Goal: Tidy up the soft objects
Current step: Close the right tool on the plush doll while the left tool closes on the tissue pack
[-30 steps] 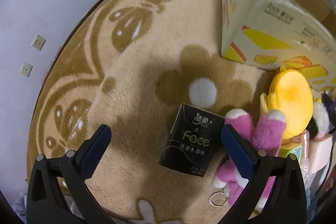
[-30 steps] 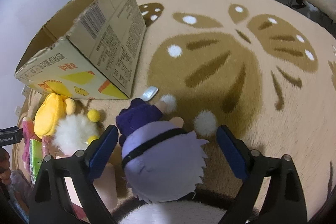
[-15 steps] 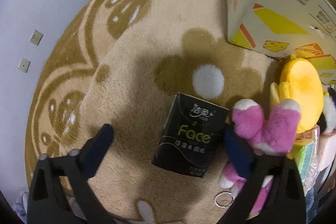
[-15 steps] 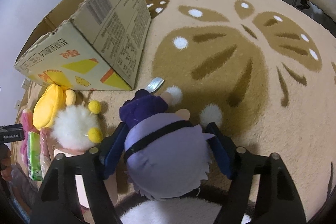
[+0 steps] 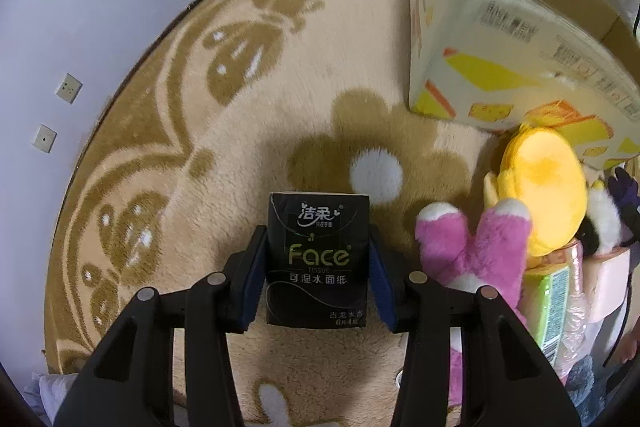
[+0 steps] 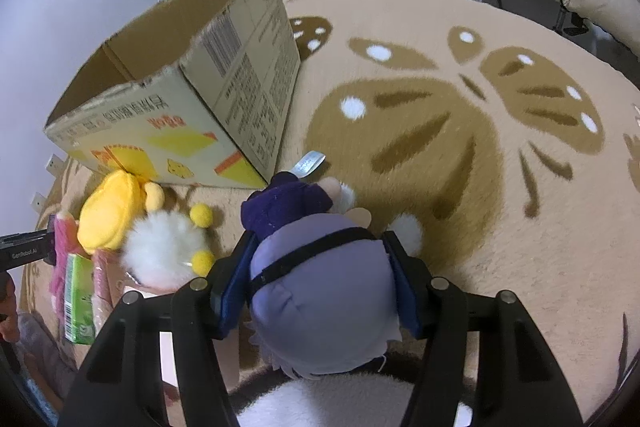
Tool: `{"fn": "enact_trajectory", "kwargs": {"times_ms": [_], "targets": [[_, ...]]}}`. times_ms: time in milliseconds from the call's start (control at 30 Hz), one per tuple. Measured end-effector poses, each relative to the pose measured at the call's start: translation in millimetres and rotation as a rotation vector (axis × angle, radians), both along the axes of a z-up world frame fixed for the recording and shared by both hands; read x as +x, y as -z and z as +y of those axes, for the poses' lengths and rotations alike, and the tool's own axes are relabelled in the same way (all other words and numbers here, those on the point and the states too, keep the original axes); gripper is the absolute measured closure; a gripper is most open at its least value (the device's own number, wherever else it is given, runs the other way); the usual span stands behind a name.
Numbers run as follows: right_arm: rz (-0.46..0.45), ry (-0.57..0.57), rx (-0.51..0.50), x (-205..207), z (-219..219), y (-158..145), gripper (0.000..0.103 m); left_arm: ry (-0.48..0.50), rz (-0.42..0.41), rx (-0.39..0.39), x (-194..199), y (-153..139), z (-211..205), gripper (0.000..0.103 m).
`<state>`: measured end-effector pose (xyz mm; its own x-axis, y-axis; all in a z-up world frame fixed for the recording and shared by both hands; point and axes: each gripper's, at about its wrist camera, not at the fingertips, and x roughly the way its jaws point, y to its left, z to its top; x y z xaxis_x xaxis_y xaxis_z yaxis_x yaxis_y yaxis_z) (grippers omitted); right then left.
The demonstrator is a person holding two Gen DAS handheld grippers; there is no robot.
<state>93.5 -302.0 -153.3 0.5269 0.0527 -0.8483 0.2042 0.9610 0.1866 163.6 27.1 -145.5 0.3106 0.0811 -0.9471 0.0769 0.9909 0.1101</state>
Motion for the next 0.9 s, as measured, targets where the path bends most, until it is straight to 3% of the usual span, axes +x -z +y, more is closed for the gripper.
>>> {"fn": "enact_trajectory", "kwargs": {"times_ms": [167, 367, 567, 700, 900], "targets": [[-0.054, 0.003, -0.010, -11.0, 6.1, -15.6, 0.038, 0.012, -0.102, -0.065, -4.0, -22.9, 2.2, 0.058], [-0.118, -0.014, -0.019, -20.1, 15.0, -34.3, 0.038, 0.027, -0.194, -0.046, -11.2, -43.2, -4.1, 0.058], [-0.199, -0.036, -0.030, -28.4, 21.0, -56.6, 0.038, 0.008, -0.279, -0.067, -13.3, -61.8, 1.8, 0.058], [-0.243, -0.051, -0.050, -31.8, 27.7, -70.1, 0.038, 0.018, -0.331, -0.126, -16.3, -73.7, 2.8, 0.058], [-0.321, -0.072, -0.063, -40.5, 34.3, -91.6, 0.038, 0.045, -0.436, -0.113, -21.1, -93.3, -5.0, 0.058]]}}
